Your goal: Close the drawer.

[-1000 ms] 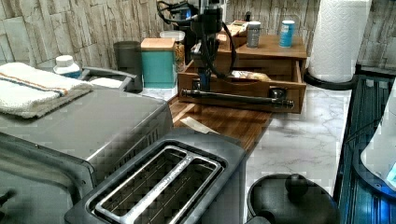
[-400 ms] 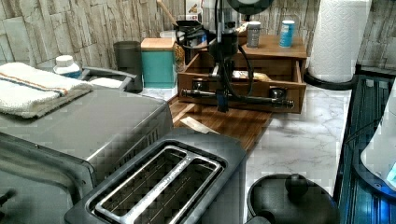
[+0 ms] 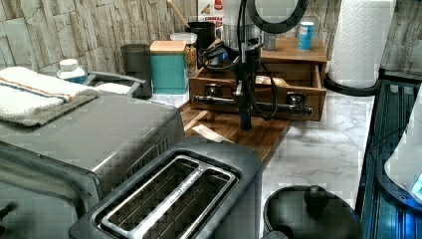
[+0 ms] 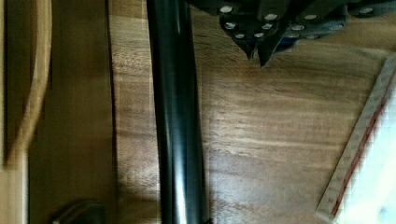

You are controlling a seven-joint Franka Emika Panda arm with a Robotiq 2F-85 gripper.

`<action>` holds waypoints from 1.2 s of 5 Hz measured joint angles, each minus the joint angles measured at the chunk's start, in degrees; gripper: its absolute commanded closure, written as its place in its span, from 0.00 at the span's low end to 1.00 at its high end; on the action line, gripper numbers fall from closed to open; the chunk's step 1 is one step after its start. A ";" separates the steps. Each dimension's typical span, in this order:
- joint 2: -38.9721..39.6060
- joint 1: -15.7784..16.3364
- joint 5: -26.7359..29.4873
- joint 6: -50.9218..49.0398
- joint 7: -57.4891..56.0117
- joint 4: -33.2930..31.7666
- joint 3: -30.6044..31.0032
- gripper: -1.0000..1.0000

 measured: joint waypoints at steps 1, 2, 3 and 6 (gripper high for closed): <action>0.28 -0.32 -4.17 0.00 -1.87 -0.22 0.00 1.00; 0.16 -0.92 -7.39 4.36 -2.01 -0.34 -0.37 1.00; -0.11 -1.72 -7.54 8.50 -5.99 -0.22 -1.41 1.00; 6.56 -2.30 -0.72 -7.05 -30.24 10.30 -9.57 1.00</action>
